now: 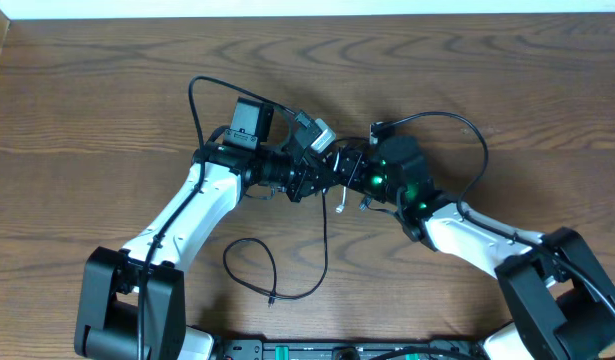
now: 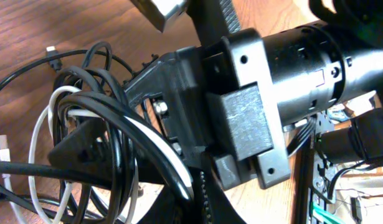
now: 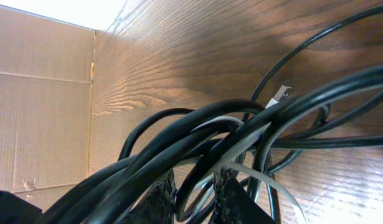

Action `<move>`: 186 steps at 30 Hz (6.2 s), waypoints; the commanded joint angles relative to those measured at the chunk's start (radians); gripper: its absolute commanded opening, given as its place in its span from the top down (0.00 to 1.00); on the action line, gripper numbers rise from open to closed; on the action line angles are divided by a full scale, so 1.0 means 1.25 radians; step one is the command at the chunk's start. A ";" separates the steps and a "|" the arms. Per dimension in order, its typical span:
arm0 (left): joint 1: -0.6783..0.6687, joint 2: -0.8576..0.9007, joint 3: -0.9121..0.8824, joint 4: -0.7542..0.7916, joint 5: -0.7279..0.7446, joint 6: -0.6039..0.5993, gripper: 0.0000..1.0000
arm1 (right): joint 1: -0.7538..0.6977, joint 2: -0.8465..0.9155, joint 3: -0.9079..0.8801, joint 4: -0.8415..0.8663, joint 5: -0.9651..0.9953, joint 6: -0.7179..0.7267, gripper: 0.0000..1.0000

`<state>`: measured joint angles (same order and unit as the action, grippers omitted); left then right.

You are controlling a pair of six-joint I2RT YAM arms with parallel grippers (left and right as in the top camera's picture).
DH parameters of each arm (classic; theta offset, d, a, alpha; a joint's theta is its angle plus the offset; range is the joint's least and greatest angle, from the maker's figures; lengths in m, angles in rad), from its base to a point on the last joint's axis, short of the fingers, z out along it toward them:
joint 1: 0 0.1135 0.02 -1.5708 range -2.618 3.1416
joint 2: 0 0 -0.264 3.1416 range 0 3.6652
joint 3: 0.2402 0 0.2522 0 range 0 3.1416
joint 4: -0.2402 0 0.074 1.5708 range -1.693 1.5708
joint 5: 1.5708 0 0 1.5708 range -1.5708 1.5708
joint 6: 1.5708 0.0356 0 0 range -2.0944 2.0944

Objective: Untangle cables

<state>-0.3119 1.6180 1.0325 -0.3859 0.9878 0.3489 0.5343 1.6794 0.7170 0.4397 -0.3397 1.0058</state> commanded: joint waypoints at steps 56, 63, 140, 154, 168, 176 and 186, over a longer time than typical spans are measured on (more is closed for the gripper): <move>-0.008 -0.003 0.004 -0.002 0.011 0.020 0.93 | -0.104 0.106 0.005 0.105 -0.386 -0.193 0.72; -0.008 -0.003 0.004 -0.002 0.011 0.020 0.93 | -0.105 0.106 0.005 0.107 -0.383 -0.193 0.69; -0.007 -0.003 0.004 0.028 -0.352 -0.137 0.93 | -0.293 0.069 0.005 0.219 -0.750 -0.001 0.99; -0.008 -0.003 0.004 0.028 -0.352 -0.136 0.92 | -0.484 0.069 0.005 0.208 -0.925 -0.052 0.99; -0.008 -0.003 0.004 0.028 -0.352 -0.136 0.93 | -0.585 0.069 0.005 -0.120 -0.923 -0.362 0.99; -0.008 -0.003 0.004 0.028 -0.352 -0.136 0.93 | -0.629 0.069 0.005 -0.395 -0.678 -0.511 0.99; -0.008 -0.003 0.004 0.028 -0.352 -0.136 0.92 | -0.629 0.069 0.005 -0.554 -0.347 -0.540 0.99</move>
<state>-0.3222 1.6176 1.0325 -0.3515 0.5613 0.1829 -0.2459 1.7847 0.7223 -0.2428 -0.9401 0.3668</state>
